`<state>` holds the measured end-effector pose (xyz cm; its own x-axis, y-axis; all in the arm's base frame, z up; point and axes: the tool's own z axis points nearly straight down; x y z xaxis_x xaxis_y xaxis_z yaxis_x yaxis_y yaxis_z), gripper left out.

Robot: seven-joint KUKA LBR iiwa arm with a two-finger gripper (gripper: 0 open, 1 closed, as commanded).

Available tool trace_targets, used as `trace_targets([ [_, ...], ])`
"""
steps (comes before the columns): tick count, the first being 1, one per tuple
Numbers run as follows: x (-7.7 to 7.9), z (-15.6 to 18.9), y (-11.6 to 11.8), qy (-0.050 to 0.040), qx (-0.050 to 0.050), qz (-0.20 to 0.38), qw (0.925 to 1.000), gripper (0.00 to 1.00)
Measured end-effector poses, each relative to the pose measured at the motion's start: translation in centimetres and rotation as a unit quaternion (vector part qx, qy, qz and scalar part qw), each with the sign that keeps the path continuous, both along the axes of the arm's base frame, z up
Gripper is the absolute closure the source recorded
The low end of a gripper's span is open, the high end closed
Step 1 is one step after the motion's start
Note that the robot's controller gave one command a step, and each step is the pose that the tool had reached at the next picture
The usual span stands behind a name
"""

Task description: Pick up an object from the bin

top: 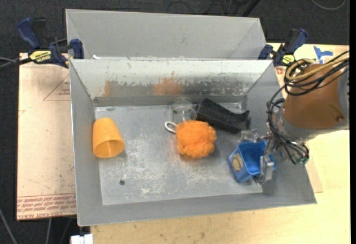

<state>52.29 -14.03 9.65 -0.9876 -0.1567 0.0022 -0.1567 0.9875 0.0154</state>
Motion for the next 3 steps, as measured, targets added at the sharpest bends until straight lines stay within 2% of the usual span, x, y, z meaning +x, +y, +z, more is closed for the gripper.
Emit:
trace_targets([
  [1, 0.0, 0.0, 0.0, -0.0001, 0.000, 0.000, 1.0000, 1.00],
  [2, 1.6, -0.8, 1.5, 0.0023, -0.003, 0.110, 0.9939, 1.00],
  [3, 1.7, -0.8, 1.5, -0.0001, -0.004, 0.111, 0.9938, 1.00],
])
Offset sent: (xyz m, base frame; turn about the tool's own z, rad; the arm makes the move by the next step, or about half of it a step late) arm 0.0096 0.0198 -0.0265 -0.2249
